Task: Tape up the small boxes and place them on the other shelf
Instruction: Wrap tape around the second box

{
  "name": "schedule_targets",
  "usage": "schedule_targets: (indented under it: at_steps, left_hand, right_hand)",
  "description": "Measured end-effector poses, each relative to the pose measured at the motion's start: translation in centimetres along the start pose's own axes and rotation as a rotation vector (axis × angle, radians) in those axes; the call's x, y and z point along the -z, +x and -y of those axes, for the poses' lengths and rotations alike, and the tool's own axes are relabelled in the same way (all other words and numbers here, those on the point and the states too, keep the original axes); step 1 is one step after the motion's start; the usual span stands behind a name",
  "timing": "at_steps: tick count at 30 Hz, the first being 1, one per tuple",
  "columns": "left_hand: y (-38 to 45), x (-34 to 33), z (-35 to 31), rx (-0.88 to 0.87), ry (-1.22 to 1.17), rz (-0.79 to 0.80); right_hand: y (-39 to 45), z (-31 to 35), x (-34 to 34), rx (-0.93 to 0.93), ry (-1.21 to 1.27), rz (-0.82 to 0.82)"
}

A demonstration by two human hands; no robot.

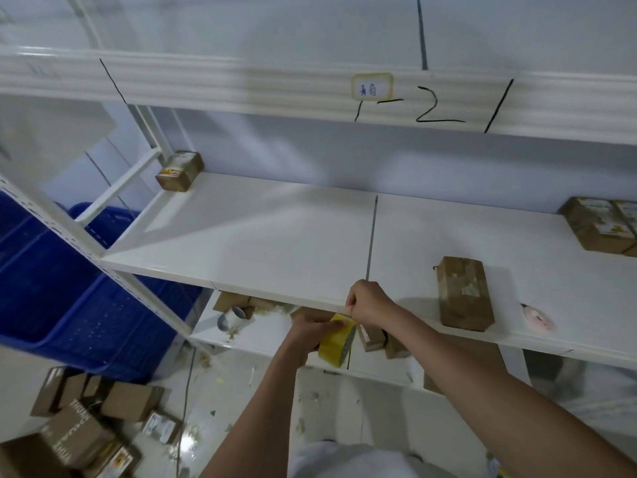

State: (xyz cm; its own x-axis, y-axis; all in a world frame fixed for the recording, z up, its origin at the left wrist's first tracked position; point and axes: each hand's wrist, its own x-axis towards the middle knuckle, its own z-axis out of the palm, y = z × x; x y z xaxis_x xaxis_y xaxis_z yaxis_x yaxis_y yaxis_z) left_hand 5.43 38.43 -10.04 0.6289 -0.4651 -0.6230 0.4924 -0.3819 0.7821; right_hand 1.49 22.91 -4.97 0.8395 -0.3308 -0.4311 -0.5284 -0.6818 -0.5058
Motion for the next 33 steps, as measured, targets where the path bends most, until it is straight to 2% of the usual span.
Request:
schedule_targets:
  at_steps: [5,10,13,15,17,20,29,33]
  left_hand:
    - [1.5,0.5,-0.8,0.043,0.011,-0.07]
    - [2.6,0.5,-0.1,0.085,0.114,-0.305]
    - [2.7,0.3,-0.5,0.088,0.192,-0.375]
    - [2.8,0.5,-0.4,0.085,0.146,-0.304]
    - [2.8,1.2,0.1,0.071,0.027,-0.168]
    - [3.1,2.3,1.7,0.078,0.056,-0.048]
    - [3.7,2.7,0.8,0.108,0.107,-0.127]
    - [3.9,2.4,0.7,0.214,0.093,-0.142]
  right_hand:
    - [2.1,0.1,-0.9,-0.017,-0.001,-0.024]
    - [3.4,1.0,-1.3,-0.019,-0.008,-0.06]
    - [4.6,1.1,-1.8,-0.037,-0.047,-0.049]
    - [5.3,0.9,-2.2,-0.035,-0.068,-0.048]
    - [6.0,0.9,-2.3,-0.025,-0.078,-0.04]
    - [6.6,1.2,-1.8,-0.002,-0.079,-0.017]
    - [7.8,0.6,-2.8,0.01,-0.076,-0.026]
    - [8.3,0.9,-3.4,0.028,-0.088,-0.059]
